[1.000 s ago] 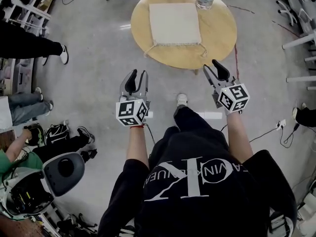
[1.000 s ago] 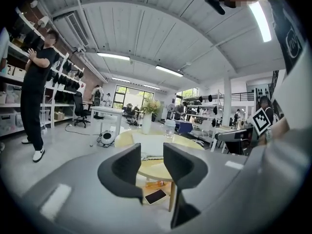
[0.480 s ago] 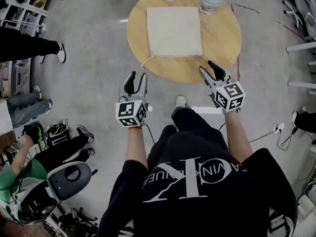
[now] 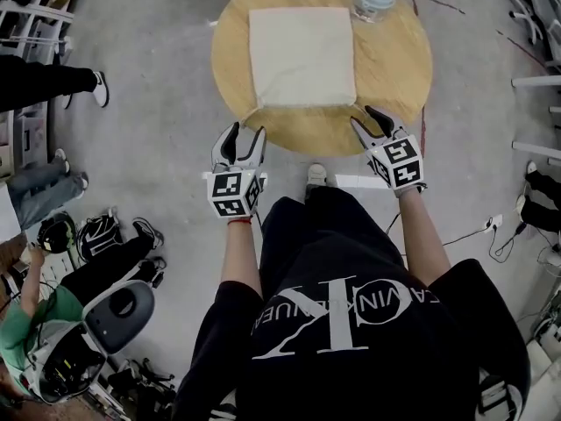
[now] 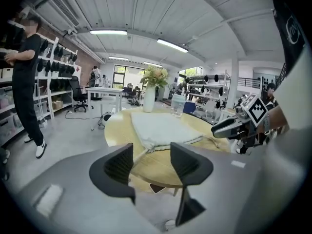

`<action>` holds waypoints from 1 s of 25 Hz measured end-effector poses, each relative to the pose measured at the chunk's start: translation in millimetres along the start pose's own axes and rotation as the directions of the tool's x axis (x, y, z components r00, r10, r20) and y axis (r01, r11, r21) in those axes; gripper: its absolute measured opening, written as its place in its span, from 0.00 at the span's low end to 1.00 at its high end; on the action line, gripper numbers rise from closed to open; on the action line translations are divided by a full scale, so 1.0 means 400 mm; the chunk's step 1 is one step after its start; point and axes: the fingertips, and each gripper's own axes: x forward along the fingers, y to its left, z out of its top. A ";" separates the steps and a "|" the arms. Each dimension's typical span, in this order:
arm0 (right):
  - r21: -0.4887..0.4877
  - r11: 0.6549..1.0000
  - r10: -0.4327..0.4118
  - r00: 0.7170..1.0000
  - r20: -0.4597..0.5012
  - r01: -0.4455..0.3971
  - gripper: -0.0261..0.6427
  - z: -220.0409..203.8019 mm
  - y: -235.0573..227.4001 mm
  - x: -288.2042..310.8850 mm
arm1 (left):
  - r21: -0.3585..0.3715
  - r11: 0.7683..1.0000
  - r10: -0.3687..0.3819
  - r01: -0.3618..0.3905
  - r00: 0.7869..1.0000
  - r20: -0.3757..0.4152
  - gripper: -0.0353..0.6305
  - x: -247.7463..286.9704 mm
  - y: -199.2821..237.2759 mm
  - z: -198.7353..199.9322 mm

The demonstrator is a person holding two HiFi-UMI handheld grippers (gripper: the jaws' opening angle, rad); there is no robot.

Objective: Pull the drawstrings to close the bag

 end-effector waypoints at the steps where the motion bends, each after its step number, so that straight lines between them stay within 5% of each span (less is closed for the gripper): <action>1: -0.016 1.000 -0.008 1.000 -0.026 0.008 0.26 -0.008 -0.004 0.007 | 0.009 1.000 0.002 -0.001 1.000 -0.018 0.39 0.005 0.000 -0.008; 13: -0.087 0.996 -0.021 0.987 -0.159 0.007 0.26 -0.039 -0.031 0.063 | 0.124 0.992 0.002 0.025 0.977 -0.212 0.39 0.083 0.057 -0.051; 21: -0.095 0.995 -0.035 0.983 -0.181 0.017 0.26 -0.037 -0.032 0.088 | 0.321 0.934 -0.015 0.160 0.911 -0.412 0.39 0.130 0.073 -0.088; 25: -0.085 0.996 -0.041 0.983 -0.181 0.025 0.26 -0.035 -0.031 0.089 | 0.377 0.900 -0.024 0.220 0.887 -0.462 0.29 0.141 0.070 -0.090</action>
